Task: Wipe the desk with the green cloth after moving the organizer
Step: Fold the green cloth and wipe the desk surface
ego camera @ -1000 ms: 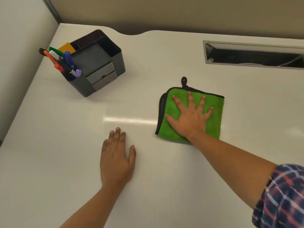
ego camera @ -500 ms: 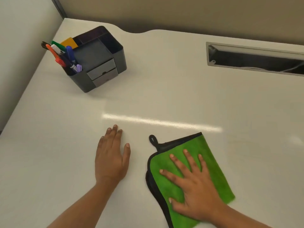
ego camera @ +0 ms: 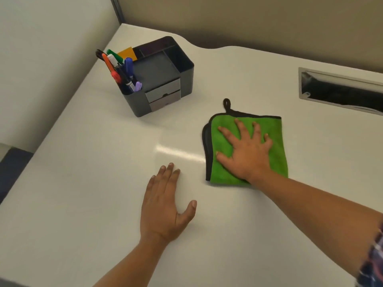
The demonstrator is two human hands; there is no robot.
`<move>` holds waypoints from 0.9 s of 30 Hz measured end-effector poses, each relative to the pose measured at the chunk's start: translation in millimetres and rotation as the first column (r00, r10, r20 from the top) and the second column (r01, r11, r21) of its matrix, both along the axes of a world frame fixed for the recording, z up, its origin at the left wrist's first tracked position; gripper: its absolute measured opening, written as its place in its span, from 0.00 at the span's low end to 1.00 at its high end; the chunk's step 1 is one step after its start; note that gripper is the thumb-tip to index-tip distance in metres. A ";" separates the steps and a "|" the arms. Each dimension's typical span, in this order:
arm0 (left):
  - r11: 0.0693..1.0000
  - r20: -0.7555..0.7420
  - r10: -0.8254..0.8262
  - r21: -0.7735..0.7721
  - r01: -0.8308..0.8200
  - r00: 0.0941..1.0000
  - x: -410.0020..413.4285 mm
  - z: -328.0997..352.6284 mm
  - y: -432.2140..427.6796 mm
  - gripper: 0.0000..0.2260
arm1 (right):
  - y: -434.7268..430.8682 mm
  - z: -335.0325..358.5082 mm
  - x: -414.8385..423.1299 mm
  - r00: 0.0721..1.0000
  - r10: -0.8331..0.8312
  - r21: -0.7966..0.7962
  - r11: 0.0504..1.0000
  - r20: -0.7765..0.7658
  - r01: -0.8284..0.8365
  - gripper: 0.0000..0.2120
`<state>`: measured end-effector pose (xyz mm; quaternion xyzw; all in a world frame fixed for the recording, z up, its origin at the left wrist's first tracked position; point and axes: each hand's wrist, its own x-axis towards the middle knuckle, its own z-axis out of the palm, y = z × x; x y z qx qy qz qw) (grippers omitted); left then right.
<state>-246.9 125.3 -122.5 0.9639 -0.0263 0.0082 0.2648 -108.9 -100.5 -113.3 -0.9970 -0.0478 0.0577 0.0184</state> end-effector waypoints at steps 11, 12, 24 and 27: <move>0.960 0.052 0.140 -0.253 -0.123 0.989 1.1 -0.2 5.9 0.40 | 57.4 -1.6 -136.4 0.920 0.393 0.156 0.909 -0.003 -0.387 0.37; 0.969 0.039 0.127 -0.220 -0.116 0.991 1.1 0.6 5.2 0.39 | 44.2 -3.5 -159.6 0.916 0.401 0.153 0.906 -0.011 -0.394 0.39; 0.976 -0.086 0.077 0.208 -0.058 0.993 7.0 -6.6 -5.3 0.29 | -19.3 -2.0 -62.5 0.998 0.063 0.004 0.998 -0.023 -0.063 0.35; 0.975 -0.111 0.066 0.219 -0.040 0.992 5.7 -6.1 -9.8 0.29 | -18.4 1.7 -77.0 0.998 0.066 0.014 0.998 -0.017 -0.066 0.37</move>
